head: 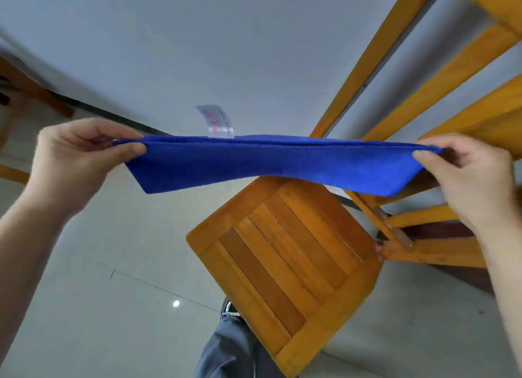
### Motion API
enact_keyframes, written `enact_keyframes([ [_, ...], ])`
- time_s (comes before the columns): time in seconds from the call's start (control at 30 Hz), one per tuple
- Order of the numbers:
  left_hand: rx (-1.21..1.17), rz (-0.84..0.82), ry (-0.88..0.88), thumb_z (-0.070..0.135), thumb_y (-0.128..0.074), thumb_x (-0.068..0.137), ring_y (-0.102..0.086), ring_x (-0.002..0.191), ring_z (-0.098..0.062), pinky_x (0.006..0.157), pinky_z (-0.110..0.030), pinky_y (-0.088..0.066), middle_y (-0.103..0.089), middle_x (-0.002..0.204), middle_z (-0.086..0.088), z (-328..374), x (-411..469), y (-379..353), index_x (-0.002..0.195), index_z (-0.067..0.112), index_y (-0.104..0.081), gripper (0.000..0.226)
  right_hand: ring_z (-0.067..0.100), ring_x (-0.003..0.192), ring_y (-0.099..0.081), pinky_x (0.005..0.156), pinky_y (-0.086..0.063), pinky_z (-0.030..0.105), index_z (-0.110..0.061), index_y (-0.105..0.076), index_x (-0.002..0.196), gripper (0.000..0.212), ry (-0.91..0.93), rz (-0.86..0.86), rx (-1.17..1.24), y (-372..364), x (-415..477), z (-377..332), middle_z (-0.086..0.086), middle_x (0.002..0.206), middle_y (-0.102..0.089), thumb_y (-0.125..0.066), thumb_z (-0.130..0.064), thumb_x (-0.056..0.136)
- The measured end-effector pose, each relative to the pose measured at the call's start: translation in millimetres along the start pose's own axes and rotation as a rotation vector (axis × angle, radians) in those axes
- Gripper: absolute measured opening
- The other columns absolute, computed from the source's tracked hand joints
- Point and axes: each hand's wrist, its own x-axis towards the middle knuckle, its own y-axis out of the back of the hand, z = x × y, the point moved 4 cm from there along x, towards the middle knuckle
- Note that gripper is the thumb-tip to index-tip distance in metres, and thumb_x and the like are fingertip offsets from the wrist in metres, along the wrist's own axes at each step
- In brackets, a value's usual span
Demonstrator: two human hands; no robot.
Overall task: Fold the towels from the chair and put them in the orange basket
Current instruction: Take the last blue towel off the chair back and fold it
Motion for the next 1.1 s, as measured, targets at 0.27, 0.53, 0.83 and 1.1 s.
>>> enact_keyframes([
  [0.27, 0.255, -0.050, -0.034, 0.014, -0.069, 0.068, -0.060, 0.073, 0.006, 0.076, -0.003, -0.045, -0.066, 0.078, 0.026, -12.8, -29.4, 5.8, 0.083, 0.049, -0.069, 0.038, -0.001, 0.083, -0.063, 0.078, -0.048, 0.007, -0.048, -0.066, 0.077, 0.044, -0.030, -0.076, -0.032, -2.7, -23.2, 3.1, -0.034, 0.081, -0.066, -0.063, -0.004, 0.083],
  [0.53, 0.139, -0.385, 0.408, 0.035, -0.079, 0.049, -0.065, 0.069, -0.007, 0.069, -0.015, -0.050, -0.072, 0.073, 0.004, -49.5, -99.3, -14.8, 0.065, 0.029, -0.071, 0.019, 0.001, 0.078, -0.067, 0.069, -0.049, 0.010, -0.011, -0.054, 0.064, 0.032, -0.437, -0.564, 0.146, -26.3, -101.3, 59.3, -0.005, 0.081, -0.075, -0.054, 0.018, 0.079],
  [0.83, 0.023, -0.454, 0.969, -0.015, -0.055, 0.082, -0.053, 0.055, -0.010, 0.051, -0.019, -0.047, -0.058, 0.067, -0.007, -144.0, -177.5, -59.4, 0.071, 0.002, -0.061, 0.021, 0.015, 0.065, -0.036, 0.065, -0.030, 0.030, -0.009, -0.047, 0.068, 0.021, -0.804, -0.753, -0.027, -80.1, -176.3, 142.1, 0.003, 0.063, -0.040, -0.053, 0.001, 0.085],
  [1.1, 0.156, -0.281, 0.994, -0.003, -0.054, 0.089, -0.038, 0.051, -0.018, 0.048, -0.022, -0.033, -0.056, 0.059, -0.009, -180.4, -193.1, -72.0, 0.077, 0.009, -0.056, 0.017, 0.015, 0.070, -0.050, 0.060, -0.039, 0.025, -0.012, -0.050, 0.073, 0.017, -0.833, -0.610, -0.056, -106.4, -174.8, 163.6, 0.003, 0.068, -0.052, -0.057, -0.007, 0.088],
])
